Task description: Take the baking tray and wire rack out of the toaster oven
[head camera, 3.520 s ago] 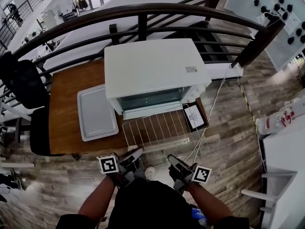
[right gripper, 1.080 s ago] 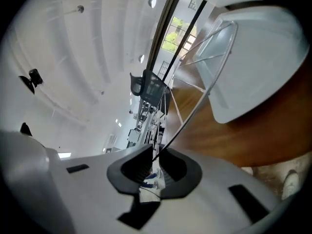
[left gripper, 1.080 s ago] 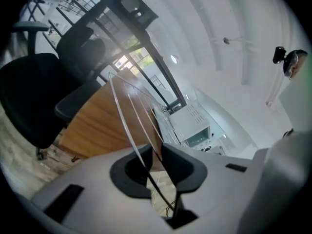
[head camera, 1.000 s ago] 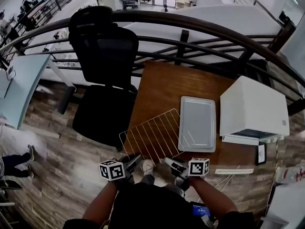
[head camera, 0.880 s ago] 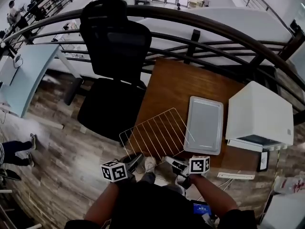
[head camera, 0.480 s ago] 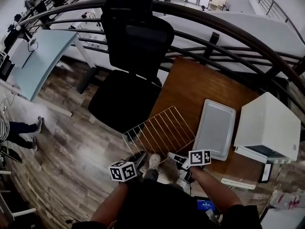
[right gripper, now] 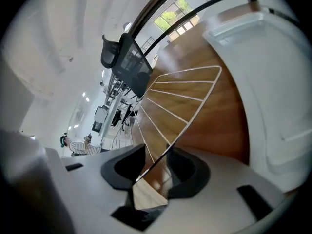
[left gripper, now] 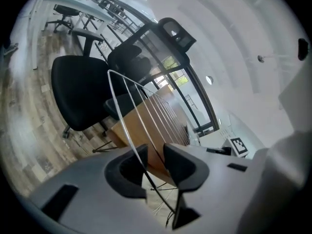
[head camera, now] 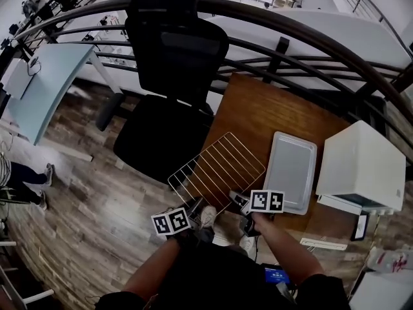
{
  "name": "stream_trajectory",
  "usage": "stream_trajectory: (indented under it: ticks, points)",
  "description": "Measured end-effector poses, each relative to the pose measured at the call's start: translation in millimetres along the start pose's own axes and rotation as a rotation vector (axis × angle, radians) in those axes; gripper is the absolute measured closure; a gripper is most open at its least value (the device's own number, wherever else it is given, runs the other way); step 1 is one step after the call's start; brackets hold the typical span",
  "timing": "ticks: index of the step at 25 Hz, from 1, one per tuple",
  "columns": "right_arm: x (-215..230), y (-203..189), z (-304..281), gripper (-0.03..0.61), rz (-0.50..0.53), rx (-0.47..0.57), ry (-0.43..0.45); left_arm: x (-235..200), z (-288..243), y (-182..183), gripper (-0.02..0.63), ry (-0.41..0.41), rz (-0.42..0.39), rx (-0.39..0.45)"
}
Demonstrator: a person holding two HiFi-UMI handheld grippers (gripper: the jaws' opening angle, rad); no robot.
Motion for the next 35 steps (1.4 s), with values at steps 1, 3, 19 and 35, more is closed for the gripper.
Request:
stream_trajectory:
  ticks: [1,3,19,35]
  points:
    - [1.6,3.0,3.3,0.438,-0.013,0.027,-0.026,1.5,-4.4,1.1,0.509,-0.008,0.001,-0.023]
    - [4.6,8.3,10.4,0.402,-0.035,0.076,-0.072,4.2,-11.5,1.8,0.456,-0.03,-0.008,-0.071]
    - [11.4,32.0,21.2,0.354,0.028,0.165,-0.253,4.6,-14.2,-17.1,0.42,-0.06,-0.16,-0.357]
    - [8.0,17.3,60.7,0.398,0.134,0.269,-0.284,40.2,-51.3,-33.1,0.405,-0.091,-0.309,-0.76]
Point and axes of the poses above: the fingertips, and each gripper's own axes: z backward along the fingers, x to its right, y out of its top, the point moved 9 cm from there along z, backward along the fingers, and after that the axes turned 8 degrees about -x, right-handed, at the moved point
